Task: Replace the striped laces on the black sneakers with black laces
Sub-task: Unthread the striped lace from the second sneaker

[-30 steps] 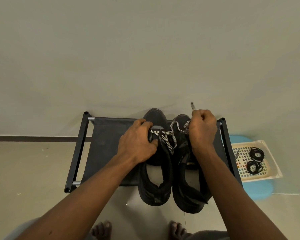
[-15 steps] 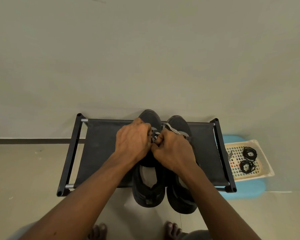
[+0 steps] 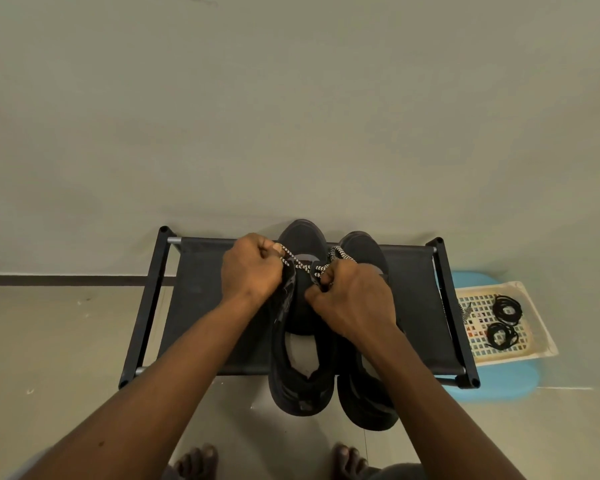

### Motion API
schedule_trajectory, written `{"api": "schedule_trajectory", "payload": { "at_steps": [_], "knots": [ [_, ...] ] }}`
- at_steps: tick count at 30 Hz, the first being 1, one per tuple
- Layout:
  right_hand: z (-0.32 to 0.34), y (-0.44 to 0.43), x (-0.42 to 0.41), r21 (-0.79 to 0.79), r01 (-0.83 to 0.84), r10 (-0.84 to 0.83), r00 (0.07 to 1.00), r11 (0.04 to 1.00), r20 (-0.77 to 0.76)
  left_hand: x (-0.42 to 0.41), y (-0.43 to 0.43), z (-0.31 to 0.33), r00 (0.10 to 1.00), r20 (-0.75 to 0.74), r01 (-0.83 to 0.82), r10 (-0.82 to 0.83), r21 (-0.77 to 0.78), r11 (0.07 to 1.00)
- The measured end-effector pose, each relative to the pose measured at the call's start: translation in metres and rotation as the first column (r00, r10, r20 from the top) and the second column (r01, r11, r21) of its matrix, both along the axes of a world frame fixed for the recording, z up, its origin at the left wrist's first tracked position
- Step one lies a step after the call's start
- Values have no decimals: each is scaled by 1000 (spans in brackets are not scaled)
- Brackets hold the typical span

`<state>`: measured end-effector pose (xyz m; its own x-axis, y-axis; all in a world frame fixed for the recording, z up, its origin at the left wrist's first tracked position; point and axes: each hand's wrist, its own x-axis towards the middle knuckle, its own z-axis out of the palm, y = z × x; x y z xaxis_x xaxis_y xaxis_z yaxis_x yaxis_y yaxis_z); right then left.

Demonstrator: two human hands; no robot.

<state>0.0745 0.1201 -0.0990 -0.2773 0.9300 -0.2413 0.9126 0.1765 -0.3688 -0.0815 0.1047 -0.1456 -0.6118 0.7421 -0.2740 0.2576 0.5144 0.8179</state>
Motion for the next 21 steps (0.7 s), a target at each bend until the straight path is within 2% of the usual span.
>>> {"api": "schedule_trajectory", "payload": {
  "at_steps": [1,3,5,8,10,12,14,16,19,21],
  "knots": [
    [-1,-1,0,5,-2,2,1000,1000,-3,0,0,-2,996,74,-54,53,14,998],
    [-2,-1,0,16,-7,7,1000,1000,7,1,1,-2,995,74,-72,70,20,997],
    [-2,-1,0,22,-1,1,1000,1000,8,-3,3,2,997,72,-13,12,10,1000],
    [-3,-2,0,30,-2,2,1000,1000,-12,-9,5,11,947,276,154,-164,58,986],
    [-4,-4,0,40,0,1,1000,999,-22,-9,5,14,930,181,323,-320,12,946],
    [-5,-6,0,60,1,0,1000,998,-17,-5,4,14,877,-63,469,-477,-104,877],
    [-7,-7,0,77,2,-2,1000,997,2,2,2,19,798,-281,499,-534,-189,846],
    [-9,-8,-1,78,0,0,1000,997,3,7,0,23,747,-403,480,-529,-223,848],
    [-12,-10,-3,85,-15,17,1000,996,-13,8,1,26,711,-444,475,-545,-267,838],
    [-12,-10,-4,97,-22,24,1000,995,-20,6,2,24,755,-363,478,-546,-265,837]
  ]
}}
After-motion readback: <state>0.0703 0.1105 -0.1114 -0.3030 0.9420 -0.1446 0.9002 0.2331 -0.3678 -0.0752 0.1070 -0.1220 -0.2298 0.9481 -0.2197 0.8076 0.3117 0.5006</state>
